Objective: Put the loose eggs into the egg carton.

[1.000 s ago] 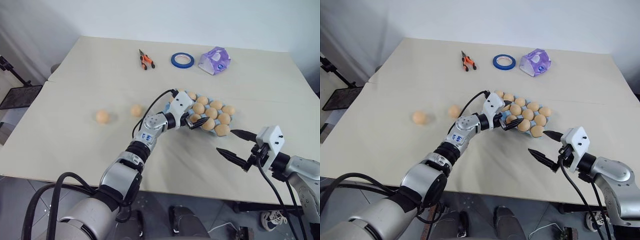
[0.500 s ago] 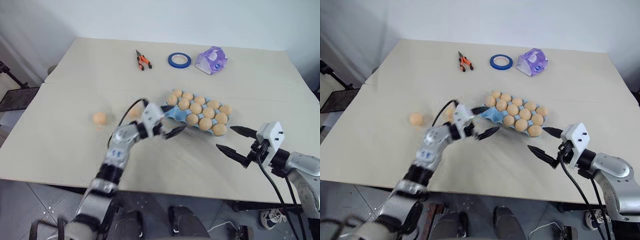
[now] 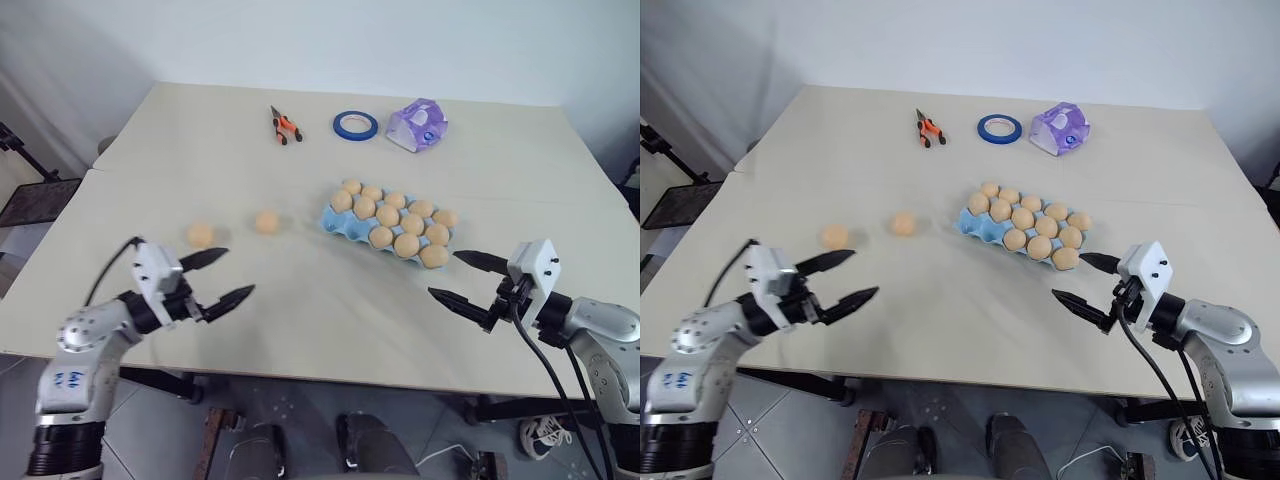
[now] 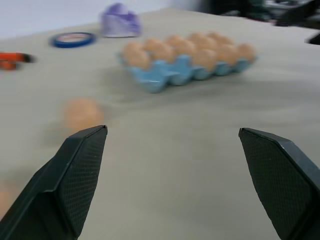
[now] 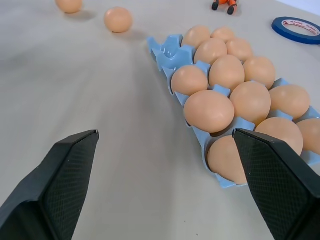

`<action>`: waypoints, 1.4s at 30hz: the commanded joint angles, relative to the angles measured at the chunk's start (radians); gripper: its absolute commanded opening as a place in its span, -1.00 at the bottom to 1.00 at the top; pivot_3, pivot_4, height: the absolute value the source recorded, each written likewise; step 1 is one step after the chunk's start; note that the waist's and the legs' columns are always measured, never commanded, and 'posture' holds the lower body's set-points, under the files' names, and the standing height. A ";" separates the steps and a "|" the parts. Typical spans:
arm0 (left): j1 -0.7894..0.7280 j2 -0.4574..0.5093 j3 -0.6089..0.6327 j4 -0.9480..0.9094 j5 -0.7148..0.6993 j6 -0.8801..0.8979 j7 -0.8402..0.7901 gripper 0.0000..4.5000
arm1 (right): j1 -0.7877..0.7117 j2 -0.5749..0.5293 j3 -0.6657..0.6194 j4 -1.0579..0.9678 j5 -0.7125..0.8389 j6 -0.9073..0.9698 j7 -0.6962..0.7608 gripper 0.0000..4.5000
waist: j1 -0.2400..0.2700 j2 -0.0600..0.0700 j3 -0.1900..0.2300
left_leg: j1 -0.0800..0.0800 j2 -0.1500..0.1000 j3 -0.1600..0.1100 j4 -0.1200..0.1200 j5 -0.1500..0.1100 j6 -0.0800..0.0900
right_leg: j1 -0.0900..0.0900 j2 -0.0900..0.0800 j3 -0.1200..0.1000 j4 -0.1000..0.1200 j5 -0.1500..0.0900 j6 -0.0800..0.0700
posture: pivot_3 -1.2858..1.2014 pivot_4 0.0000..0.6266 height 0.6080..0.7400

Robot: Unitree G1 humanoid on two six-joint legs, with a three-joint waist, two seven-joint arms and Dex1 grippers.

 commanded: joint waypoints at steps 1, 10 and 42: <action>0.037 0.017 0.036 -0.045 -0.045 0.014 -0.009 0.99 | -0.022 0.000 0.000 -0.007 0.001 -0.020 0.011 1.00 | 0.000 0.000 0.000 | 0.000 0.000 0.000 -0.001 -0.001 0.000 | 0.000 0.000 0.000 -0.001 0.000 0.000 | 0.03 -0.52 1.00; 0.002 -0.016 0.019 -0.111 -0.034 0.069 0.108 0.99 | -0.049 -0.004 0.011 0.015 -0.004 -0.025 0.022 1.00 | 0.004 0.000 0.000 | -0.002 0.001 -0.001 -0.017 0.000 -0.002 | -0.005 0.002 -0.003 -0.011 0.006 0.013 | 0.03 -0.52 1.00; -0.547 -0.432 -0.308 0.463 0.488 0.058 0.768 0.99 | -0.002 0.002 -0.004 -0.045 -0.002 -0.008 -0.011 1.00 | 0.012 0.000 0.000 | -0.003 -0.001 0.003 -0.008 0.004 -0.003 | -0.007 0.004 0.001 -0.004 0.008 0.020 | 0.03 -0.52 1.00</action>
